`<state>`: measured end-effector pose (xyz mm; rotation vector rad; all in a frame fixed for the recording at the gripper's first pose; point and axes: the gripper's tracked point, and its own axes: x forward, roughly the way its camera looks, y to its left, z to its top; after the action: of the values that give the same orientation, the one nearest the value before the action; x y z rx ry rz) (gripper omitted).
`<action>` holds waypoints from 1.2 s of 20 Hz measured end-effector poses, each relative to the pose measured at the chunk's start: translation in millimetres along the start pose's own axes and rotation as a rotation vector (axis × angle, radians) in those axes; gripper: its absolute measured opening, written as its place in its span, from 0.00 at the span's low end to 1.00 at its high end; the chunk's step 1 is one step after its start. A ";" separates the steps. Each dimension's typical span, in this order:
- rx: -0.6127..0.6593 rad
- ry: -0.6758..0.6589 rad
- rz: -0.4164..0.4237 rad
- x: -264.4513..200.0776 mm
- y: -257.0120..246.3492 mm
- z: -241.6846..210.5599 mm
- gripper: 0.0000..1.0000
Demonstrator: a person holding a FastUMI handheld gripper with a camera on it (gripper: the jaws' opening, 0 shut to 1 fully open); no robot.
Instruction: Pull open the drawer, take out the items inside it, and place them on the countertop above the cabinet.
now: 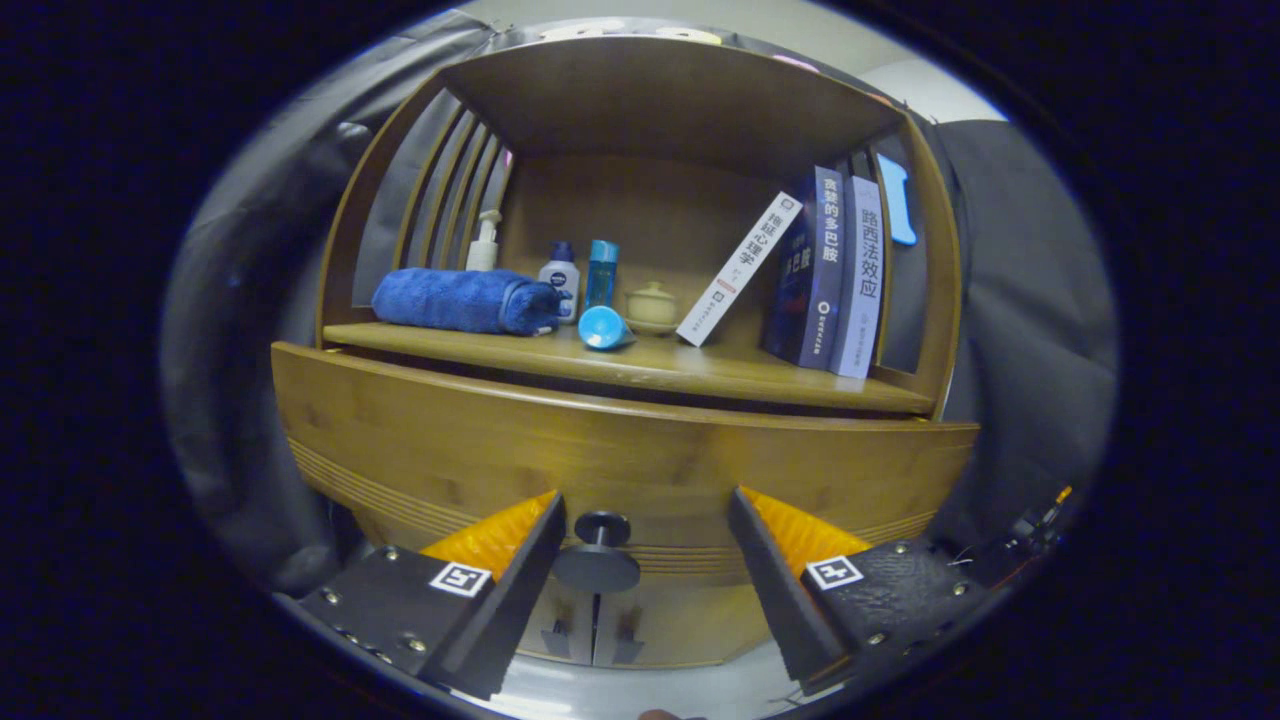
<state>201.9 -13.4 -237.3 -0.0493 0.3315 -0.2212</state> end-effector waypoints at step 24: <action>-0.049 0.003 -0.005 25.4 4.8 0.9 1.00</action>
<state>226.6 -14.3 -244.8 -0.0982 0.3403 -0.2178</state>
